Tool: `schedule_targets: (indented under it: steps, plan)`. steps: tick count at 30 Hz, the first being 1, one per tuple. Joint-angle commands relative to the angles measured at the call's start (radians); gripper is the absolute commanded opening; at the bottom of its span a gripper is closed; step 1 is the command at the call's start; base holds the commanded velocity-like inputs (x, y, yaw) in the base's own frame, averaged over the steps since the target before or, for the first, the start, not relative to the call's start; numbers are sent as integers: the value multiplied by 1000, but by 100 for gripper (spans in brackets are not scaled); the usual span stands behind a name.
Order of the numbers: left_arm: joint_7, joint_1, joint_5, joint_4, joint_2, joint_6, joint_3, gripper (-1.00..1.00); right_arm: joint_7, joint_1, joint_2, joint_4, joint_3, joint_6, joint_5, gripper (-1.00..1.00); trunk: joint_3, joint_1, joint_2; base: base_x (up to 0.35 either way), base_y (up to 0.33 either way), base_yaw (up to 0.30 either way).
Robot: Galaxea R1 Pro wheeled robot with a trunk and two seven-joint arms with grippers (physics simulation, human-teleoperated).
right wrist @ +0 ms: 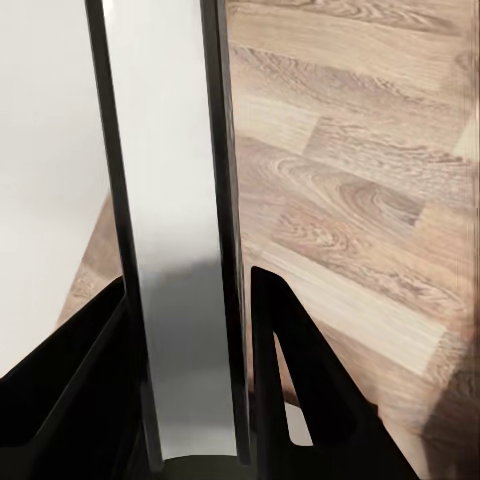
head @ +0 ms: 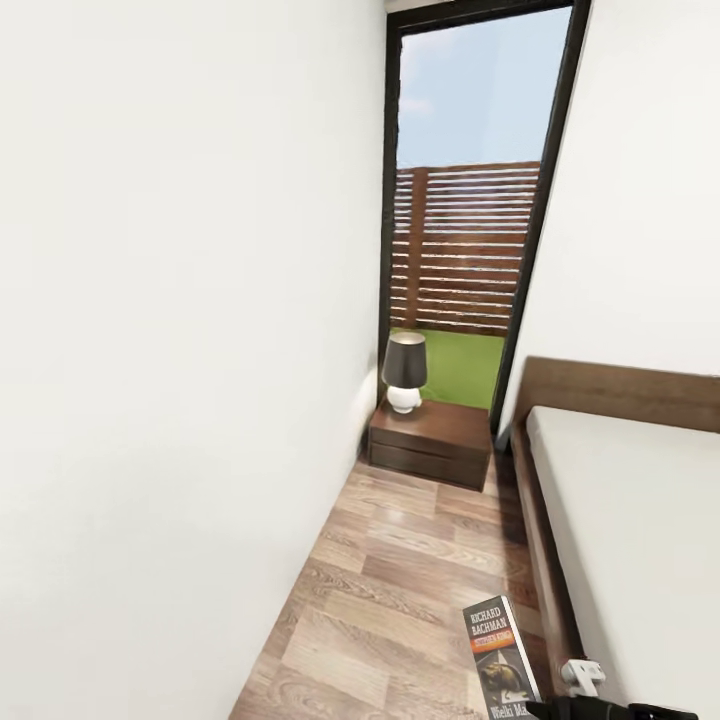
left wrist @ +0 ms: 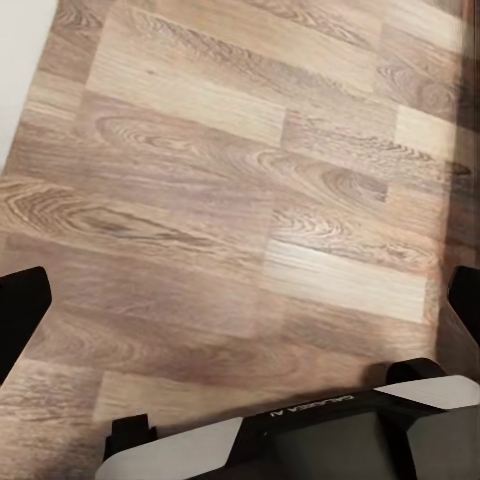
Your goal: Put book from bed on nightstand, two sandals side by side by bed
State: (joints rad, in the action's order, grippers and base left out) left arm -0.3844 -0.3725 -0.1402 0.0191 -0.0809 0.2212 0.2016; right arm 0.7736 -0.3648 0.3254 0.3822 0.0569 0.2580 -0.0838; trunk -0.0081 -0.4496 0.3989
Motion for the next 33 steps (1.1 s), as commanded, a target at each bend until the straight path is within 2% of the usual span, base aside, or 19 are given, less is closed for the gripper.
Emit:
schedule_targets:
  steps: [1,33]
  plan:
    - [-2,0,-11,-1,0,4,9,100,3,0,0,0,3,10,-10,-100,-1,0,1,1,0,-281]
    - [-2,0,-10,-1,0,4,9,100,3,0,0,0,3,10,-9,-100,-1,0,1,0,0,-282]
